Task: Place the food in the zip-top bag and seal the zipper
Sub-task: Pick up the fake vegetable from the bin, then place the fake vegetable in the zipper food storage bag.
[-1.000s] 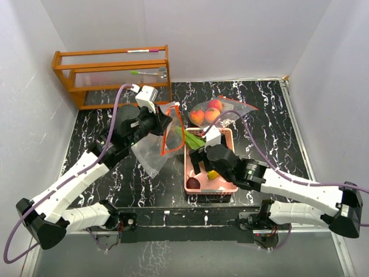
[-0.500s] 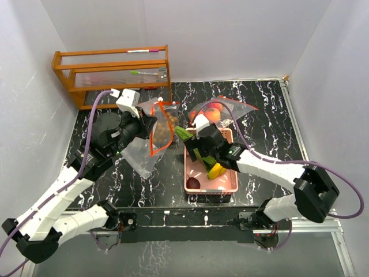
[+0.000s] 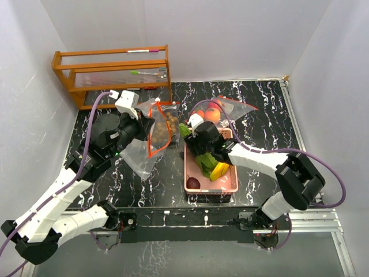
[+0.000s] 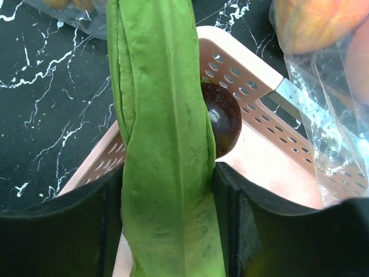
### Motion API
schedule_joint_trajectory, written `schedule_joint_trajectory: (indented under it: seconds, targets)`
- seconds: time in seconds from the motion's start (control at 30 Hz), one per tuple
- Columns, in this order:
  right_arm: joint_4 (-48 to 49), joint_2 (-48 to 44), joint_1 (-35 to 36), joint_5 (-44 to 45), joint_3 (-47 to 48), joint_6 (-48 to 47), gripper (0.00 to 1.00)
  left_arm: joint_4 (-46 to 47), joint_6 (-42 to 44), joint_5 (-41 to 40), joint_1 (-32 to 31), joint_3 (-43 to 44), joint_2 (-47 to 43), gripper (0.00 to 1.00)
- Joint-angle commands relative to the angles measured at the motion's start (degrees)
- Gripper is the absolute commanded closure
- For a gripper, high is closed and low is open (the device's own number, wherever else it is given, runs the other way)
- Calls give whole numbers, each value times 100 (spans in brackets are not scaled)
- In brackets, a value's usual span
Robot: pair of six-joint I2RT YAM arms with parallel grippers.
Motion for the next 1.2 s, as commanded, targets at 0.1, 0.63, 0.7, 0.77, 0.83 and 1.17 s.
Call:
schedule_joint_trajectory:
  seconds: [0.1,0.63,0.7,0.77,0.83,1.17]
  targets:
    - [188,-437,-199,-280,191,181,83,-108,55,22,-23,0,-116,100]
    - [-473,-2659,-558,-766,1020,983,92,1032,363,855,-23,-788,-113,100]
    - [-301,-2763,-580,-1116,1051,1303,92,1285,358,951,-23,-912,-82,100]
    - [-346,-2721,-587,-1471,1181,1603,92,1537,398,990,-23,-992,-38,100]
    - [-550,-2638,-596,-1763,1342,1778,92,1708,510,985,-16,-995,30,100]
    - [-1612,-2598,-595,-3544,1657,2361,92,2460,1204,986,-23,-945,545,100]
